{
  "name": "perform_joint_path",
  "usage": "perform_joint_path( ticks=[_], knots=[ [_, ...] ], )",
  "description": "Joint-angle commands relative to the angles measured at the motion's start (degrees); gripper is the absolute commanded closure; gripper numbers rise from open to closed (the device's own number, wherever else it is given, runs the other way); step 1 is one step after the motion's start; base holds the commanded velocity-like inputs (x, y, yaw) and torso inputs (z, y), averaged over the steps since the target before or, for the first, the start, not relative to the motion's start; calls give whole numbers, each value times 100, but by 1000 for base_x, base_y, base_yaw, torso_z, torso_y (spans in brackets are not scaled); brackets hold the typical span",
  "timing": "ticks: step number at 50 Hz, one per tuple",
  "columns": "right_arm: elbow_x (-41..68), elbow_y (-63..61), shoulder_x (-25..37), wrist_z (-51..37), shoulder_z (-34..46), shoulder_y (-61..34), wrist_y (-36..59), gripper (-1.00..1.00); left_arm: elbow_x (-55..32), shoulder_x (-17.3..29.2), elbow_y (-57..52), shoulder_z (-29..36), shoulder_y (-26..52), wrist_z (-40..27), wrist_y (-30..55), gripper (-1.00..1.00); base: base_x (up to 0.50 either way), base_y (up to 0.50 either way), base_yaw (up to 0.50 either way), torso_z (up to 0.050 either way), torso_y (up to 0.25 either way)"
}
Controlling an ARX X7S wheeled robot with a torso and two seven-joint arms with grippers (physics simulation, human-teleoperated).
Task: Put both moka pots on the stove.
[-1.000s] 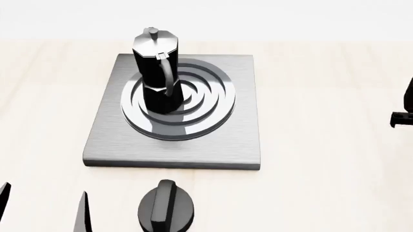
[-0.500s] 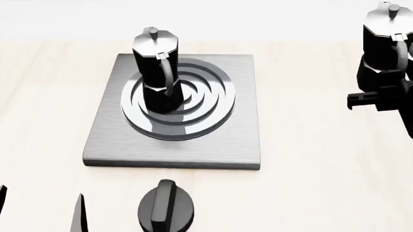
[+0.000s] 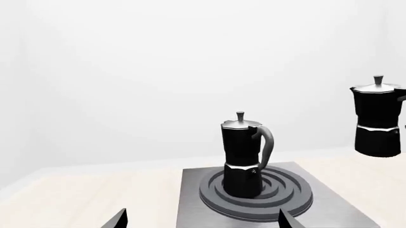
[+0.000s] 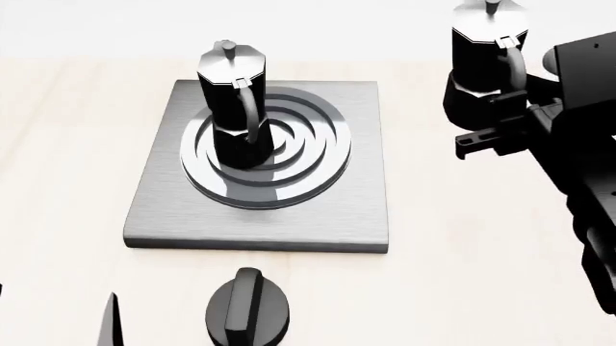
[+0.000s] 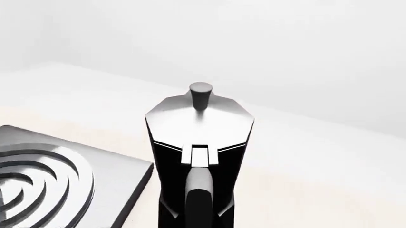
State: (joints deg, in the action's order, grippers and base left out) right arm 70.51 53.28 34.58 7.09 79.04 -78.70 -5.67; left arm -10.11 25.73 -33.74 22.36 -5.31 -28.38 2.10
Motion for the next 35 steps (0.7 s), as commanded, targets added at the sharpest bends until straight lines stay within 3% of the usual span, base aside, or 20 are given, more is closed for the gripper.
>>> perform_joint_path(
  ticks=[1,12,18,35],
  knots=[
    [-140,121,-305,418,-300,-191,-73,100,-17,32,-23,-26,-44,-29,-38,-100,0,0,0,0,0],
    [-127,1035,-1024,839,-378,-306,-180,100,-62,83,-61,-70,-81,-41,-60,-100,0,0,0,0,1],
    [-145,2144,-1659,1243,-487,-342,-484,100,-56,121,-115,-92,-163,-76,-83,-100,0,0,0,0,2],
    [-608,2164,-2108,996,-1107,-273,-480,100,-94,186,-223,-100,-208,-94,-63,-100,0,0,0,0,1]
  ],
)
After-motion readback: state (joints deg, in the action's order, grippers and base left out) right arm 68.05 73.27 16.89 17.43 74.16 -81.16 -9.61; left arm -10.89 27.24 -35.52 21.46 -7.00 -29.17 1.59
